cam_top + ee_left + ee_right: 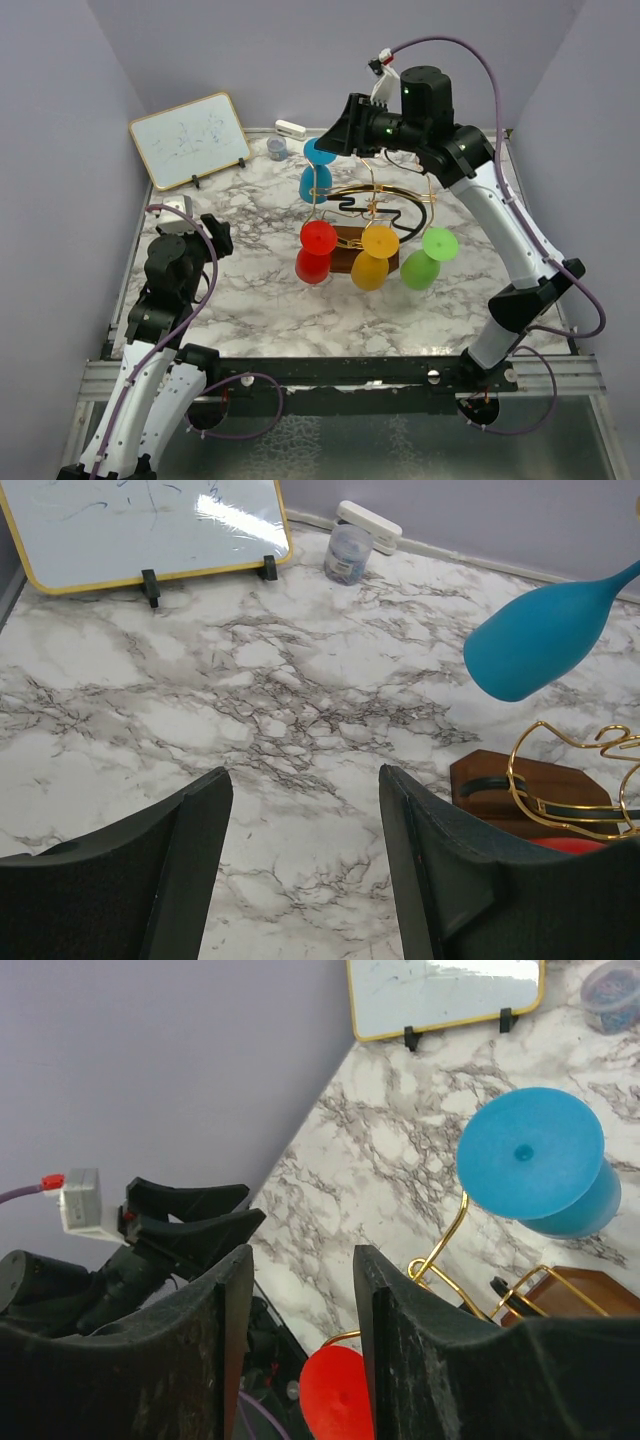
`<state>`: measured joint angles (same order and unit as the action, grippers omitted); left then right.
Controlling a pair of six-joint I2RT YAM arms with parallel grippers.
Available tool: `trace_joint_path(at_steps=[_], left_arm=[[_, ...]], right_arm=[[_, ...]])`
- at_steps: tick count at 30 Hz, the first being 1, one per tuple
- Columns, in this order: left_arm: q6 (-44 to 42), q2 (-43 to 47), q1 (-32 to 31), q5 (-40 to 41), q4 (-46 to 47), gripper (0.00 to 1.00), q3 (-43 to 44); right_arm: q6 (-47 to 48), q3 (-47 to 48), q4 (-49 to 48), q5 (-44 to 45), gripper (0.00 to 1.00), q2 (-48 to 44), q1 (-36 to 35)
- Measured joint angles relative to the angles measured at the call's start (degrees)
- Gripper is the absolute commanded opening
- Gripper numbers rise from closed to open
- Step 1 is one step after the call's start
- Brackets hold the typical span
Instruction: Take the wine glass off the wine glass rack
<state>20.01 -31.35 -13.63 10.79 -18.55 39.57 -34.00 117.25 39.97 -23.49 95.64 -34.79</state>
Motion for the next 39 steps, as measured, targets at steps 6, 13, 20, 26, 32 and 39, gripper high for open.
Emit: trace_joint_path(at_steps=[6, 13, 20, 26, 32, 39], left_arm=[[0.0, -0.1, 0.0, 0.0, 0.0, 0.63, 0.0], [0.0, -0.2, 0.0, 0.0, 0.0, 0.63, 0.0], [0.1, -0.5, 0.0, 0.0, 0.0, 0.63, 0.0], [0.1, -0.7, 0.0, 0.0, 0.0, 0.63, 0.0], [0.1, -1.0, 0.0, 0.0, 0.0, 0.63, 0.0], [0.3, -1.1, 0.0, 0.0, 0.0, 0.63, 0.0]], right_arm=[[1.2, 2.4, 6.0, 1.9, 0.43, 5.0, 0.0], [1.6, 2.7, 10.0, 9.9, 0.45, 7.0, 0.0], [0.7, 4.7, 10.8, 17.4, 0.53, 7.4, 0.0], [-1.4, 3.8, 10.2, 18.9, 0.55, 8.3, 0.5], [-3.8, 2.2, 8.5, 18.9, 0.55, 9.2, 1.5], [-5.5, 1.7, 7.1, 18.9, 0.55, 11.3, 1.7]])
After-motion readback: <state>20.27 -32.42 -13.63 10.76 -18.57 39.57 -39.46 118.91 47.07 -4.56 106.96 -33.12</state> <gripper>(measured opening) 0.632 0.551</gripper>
